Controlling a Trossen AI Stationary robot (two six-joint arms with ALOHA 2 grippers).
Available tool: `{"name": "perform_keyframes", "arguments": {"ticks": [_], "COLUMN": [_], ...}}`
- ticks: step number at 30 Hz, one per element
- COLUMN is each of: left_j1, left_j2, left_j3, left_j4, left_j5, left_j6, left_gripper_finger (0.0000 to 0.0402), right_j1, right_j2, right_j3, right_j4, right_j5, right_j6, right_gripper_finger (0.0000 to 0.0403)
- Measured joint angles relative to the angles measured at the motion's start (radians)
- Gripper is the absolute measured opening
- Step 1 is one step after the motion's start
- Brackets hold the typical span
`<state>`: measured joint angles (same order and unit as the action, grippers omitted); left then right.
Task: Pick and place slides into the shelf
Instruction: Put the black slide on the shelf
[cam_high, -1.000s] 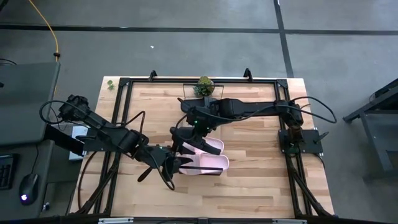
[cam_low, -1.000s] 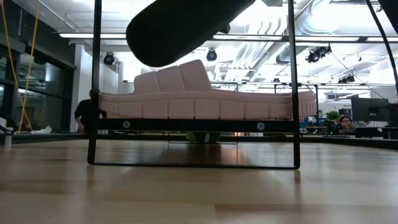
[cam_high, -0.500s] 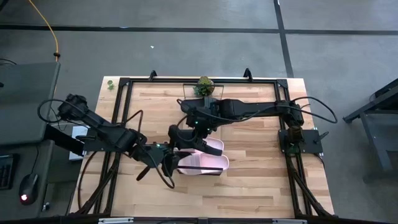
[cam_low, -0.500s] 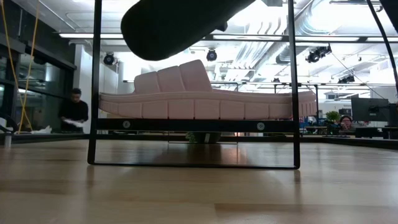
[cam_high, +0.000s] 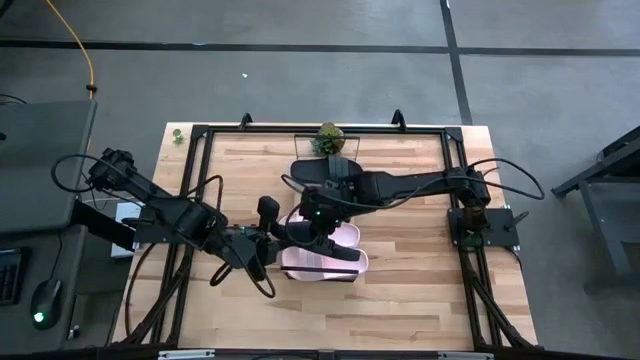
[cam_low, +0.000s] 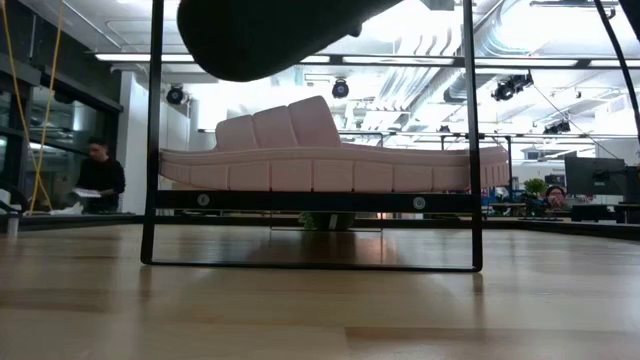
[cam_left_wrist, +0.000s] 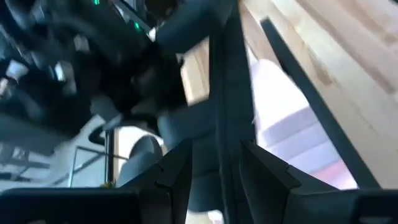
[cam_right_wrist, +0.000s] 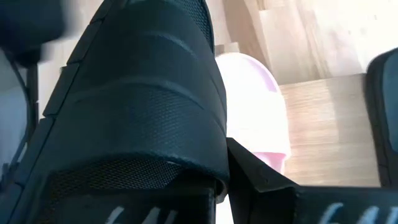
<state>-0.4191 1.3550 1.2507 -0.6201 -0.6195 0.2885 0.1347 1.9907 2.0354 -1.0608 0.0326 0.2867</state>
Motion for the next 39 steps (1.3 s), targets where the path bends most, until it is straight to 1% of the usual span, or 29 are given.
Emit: {"name": "perform_keyframes", "arguments": {"ticks": [5, 7, 11, 15, 18, 20, 24, 29, 32, 39], "left_j1": [-0.002, -0.002, -0.002, -0.003, -0.001, -0.001, -0.001, 0.001, 0.000, 0.000], "left_j2": [0.002, 0.002, 0.002, 0.002, 0.001, 0.001, 0.001, 0.002, 0.002, 0.002], "left_j3": [0.000, 0.000, -0.001, -0.001, 0.000, 0.000, 0.000, -0.001, -0.001, -0.001], "left_j4": [-0.060, -0.089, -0.126, -0.147, -0.179, -0.207, -0.223, -0.265, -0.280, -0.250], "left_j5": [0.020, 0.027, 0.034, 0.074, 0.067, 0.054, 0.012, -0.020, -0.021, -0.016], "left_j6": [-0.039, -0.054, -0.085, -0.125, -0.158, -0.187, -0.220, -0.253, -0.271, -0.271], "left_gripper_finger": [0.0120, 0.0131, 0.0177, 0.0227, 0.0249, 0.0255, 0.0254, 0.0234, 0.0223, 0.0203], "right_j1": [0.011, 0.013, 0.017, 0.017, 0.018, 0.021, 0.030, 0.041, 0.047, 0.048], "right_j2": [0.000, 0.000, -0.003, -0.012, -0.019, -0.024, -0.029, -0.031, -0.031, -0.031], "right_j3": [0.000, 0.000, 0.000, 0.000, 0.000, 0.000, 0.000, 0.000, 0.000, 0.000], "right_j4": [0.004, 0.003, 0.003, -0.004, -0.001, -0.001, -0.001, 0.009, 0.010, 0.039], "right_j5": [-0.007, -0.012, -0.016, -0.018, -0.018, -0.017, -0.017, -0.026, -0.026, -0.025], "right_j6": [0.000, 0.000, 0.002, 0.002, 0.004, 0.004, 0.018, 0.019, 0.019, 0.018], "right_gripper_finger": [0.0000, 0.0000, 0.0000, 0.0000, 0.0000, 0.0000, 0.0000, 0.0000, 0.0000, 0.0000]}}
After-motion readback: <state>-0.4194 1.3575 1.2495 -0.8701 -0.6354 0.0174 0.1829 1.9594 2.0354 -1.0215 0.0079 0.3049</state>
